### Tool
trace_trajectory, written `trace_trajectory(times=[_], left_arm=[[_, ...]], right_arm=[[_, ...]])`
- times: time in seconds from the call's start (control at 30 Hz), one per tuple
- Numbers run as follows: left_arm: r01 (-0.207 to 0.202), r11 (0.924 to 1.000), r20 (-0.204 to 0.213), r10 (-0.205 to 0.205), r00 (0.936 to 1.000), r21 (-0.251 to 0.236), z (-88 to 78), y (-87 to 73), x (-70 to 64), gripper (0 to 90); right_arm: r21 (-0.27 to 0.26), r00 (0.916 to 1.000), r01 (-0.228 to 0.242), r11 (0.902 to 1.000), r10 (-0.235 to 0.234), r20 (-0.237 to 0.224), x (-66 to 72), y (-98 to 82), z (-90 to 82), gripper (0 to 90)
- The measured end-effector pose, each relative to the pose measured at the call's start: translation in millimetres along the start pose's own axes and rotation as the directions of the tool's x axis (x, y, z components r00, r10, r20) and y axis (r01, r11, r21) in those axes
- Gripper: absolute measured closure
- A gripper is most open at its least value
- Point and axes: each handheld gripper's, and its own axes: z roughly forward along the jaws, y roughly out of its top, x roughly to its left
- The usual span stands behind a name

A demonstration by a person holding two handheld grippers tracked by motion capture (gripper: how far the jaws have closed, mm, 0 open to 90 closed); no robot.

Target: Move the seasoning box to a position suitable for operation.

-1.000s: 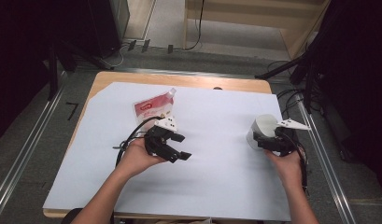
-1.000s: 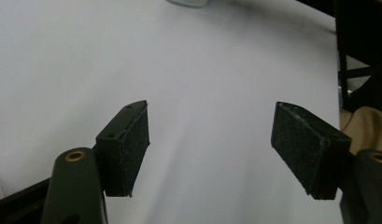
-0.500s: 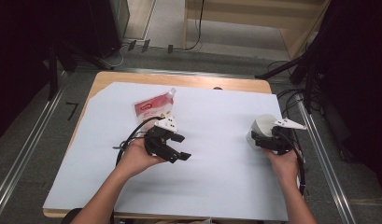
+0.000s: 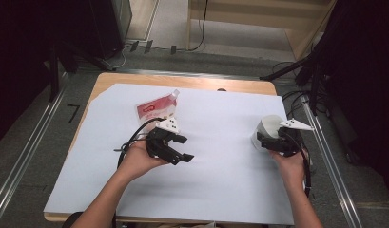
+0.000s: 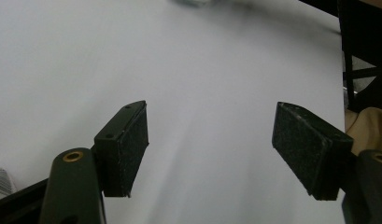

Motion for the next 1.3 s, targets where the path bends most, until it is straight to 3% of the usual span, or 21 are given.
trace_trajectory(times=[0.2,0.57,0.9,1.1,1.3], left_arm=[[0.003,1.0000,-0.003,-0.003,1.0000,0.003,-0.6,-0.1,0.9,27.9],[0.005,1.0000,-0.001,-0.005,1.0000,0.002,-1.4,-0.4,1.7,27.9],[0.012,0.9999,0.002,-0.012,0.9999,0.004,-2.0,-0.8,2.4,27.9],[0.021,0.9998,0.006,-0.021,0.9998,0.007,-2.9,-1.1,3.5,27.9],[0.024,0.9996,0.007,-0.024,0.9997,0.013,-2.2,-1.4,3.7,28.0]], right_arm=[[-0.051,0.9989,0.015,0.9986,-0.017,-0.043,11.4,8.6,-10.2,14.9],[-0.056,0.9890,0.082,0.9951,-0.088,-0.119,41.9,15.3,-14.6,14.9],[-0.053,0.9751,0.124,0.9908,-0.132,-0.178,63.6,15.9,-14.0,14.9],[-0.041,0.9611,0.169,0.9848,-0.174,-0.215,82.2,13.8,-10.5,14.9],[-0.031,0.9494,0.185,0.9823,-0.187,-0.253,97.7,11.3,-6.6,14.9]])
